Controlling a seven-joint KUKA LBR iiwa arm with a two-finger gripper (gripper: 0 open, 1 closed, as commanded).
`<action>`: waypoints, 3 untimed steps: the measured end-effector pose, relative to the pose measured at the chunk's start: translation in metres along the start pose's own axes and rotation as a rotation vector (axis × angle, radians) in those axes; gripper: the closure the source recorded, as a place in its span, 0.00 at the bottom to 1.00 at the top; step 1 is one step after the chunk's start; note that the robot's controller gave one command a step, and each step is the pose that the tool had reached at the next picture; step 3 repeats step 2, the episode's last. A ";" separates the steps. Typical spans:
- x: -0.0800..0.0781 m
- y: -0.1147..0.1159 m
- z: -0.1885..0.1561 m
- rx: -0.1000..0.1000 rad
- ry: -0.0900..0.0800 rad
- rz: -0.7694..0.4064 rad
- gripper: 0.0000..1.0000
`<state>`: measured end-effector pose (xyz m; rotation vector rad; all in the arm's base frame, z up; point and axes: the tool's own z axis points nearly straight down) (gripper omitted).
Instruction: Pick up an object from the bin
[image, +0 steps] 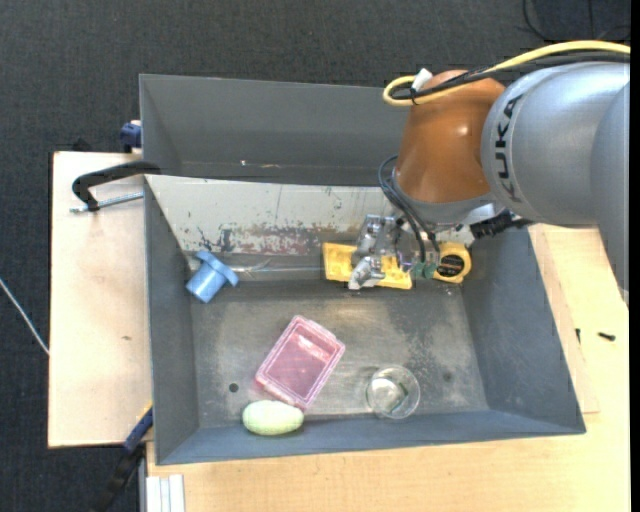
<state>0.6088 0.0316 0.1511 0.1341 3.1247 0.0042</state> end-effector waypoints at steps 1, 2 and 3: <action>0.002 -0.002 0.001 0.001 0.009 0.019 1.00; -0.001 0.001 -0.003 0.002 0.008 -0.001 1.00; -0.001 0.001 -0.003 0.002 0.008 -0.001 1.00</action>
Offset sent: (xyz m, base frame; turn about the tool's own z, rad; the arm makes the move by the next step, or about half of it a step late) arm 0.0000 0.0001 0.0018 0.0000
